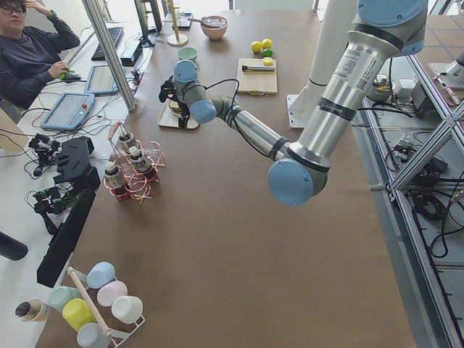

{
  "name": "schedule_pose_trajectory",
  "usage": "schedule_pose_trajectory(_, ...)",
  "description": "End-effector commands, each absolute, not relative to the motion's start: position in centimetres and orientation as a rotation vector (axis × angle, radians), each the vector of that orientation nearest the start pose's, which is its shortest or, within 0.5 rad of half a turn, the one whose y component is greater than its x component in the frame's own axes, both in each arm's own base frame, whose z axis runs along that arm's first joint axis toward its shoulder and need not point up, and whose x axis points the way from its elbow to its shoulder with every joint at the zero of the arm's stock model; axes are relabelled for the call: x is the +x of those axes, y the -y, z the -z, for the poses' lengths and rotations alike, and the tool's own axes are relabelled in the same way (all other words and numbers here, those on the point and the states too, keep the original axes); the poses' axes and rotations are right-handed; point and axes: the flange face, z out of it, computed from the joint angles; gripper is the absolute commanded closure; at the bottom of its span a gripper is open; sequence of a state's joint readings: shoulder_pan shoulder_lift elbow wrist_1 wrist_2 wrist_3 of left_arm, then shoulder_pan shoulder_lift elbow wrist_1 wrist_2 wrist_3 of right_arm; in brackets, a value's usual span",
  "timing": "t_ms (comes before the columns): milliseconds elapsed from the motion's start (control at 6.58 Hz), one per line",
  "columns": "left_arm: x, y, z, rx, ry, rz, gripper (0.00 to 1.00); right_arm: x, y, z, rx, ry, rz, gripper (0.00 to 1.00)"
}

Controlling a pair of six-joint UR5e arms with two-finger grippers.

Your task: Make sandwich and place on tray

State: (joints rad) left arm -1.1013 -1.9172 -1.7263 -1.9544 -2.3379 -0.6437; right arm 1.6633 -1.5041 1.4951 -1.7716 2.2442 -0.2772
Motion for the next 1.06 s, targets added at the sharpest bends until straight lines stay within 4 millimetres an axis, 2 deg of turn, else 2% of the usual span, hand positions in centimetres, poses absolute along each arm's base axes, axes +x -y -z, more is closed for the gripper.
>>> schedule_pose_trajectory(0,10.4,54.2,-46.4,0.387,-0.901,-0.304,0.02,11.5,47.9,-70.1,-0.039,0.691,0.121,0.0)
schedule_pose_trajectory(152,4.4,54.3,-49.4,0.37,-0.828,-0.321,0.02,11.5,47.4,-70.5,-0.016,0.687,0.129,0.0)
schedule_pose_trajectory(304,-1.9,54.0,-51.5,0.335,-0.772,-0.359,0.02,11.4,47.3,-70.7,-0.018,0.687,0.128,0.0)
schedule_pose_trajectory(456,-6.5,53.5,-52.6,0.276,-0.743,-0.395,0.02,11.4,47.4,-70.5,-0.016,0.688,0.128,0.0)
schedule_pose_trajectory(608,-10.0,52.4,-54.1,0.259,-0.676,-0.421,0.02,11.2,47.8,-70.1,-0.009,0.688,0.133,0.0)
schedule_pose_trajectory(911,-10.8,49.4,-58.8,0.167,-0.649,-0.39,0.02,10.6,48.2,-69.7,-0.003,0.725,0.127,0.0)
